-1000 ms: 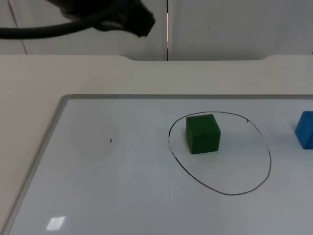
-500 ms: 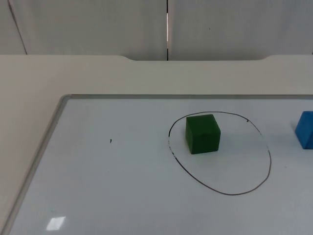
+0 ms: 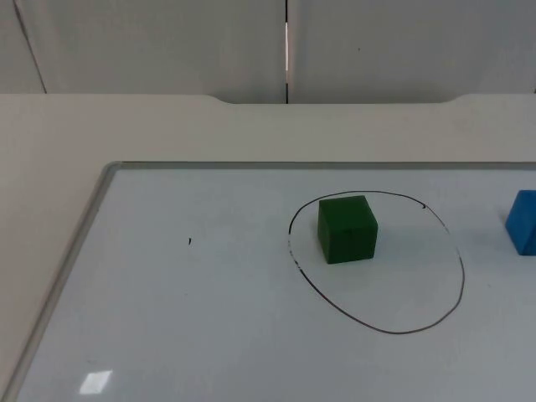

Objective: Push the two cubes into the marked area.

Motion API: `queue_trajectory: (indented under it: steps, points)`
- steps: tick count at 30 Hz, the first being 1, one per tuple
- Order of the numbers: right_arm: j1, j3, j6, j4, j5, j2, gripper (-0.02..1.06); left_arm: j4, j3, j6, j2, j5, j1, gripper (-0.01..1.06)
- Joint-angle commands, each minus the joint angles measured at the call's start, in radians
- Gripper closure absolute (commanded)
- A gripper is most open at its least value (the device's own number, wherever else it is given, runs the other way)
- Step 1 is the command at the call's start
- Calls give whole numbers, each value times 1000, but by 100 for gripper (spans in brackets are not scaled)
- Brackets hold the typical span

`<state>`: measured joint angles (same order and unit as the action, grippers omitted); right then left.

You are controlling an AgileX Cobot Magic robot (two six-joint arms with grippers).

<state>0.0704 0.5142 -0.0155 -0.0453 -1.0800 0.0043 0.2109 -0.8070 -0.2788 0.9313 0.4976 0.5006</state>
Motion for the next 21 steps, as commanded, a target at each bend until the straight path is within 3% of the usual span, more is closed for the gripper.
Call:
queue_trajectory:
  steps: [1, 5, 10, 16, 20, 21]
  points:
    - [-6, -1, 0, -3, 3, -4, -1, 14, 52, 22, -48, -32, -2, 105]
    - [-6, -1, 0, -3, 3, -4, -1, 14, 121, 33, -144, -28, -2, 105]
    - [-6, -1, 0, -3, 3, -4, -1, 10, 200, 70, -310, 42, -2, 105]
    - [-6, -1, 0, -3, 3, -4, -1, -9, 260, 167, -518, 166, -2, 105]
    - [-6, -1, 0, -3, 3, -4, -1, -160, 260, 324, -681, 305, -2, 105]
    - [-6, -1, 0, -3, 3, -4, -1, -160, 260, 324, -681, 305, -2, 105]
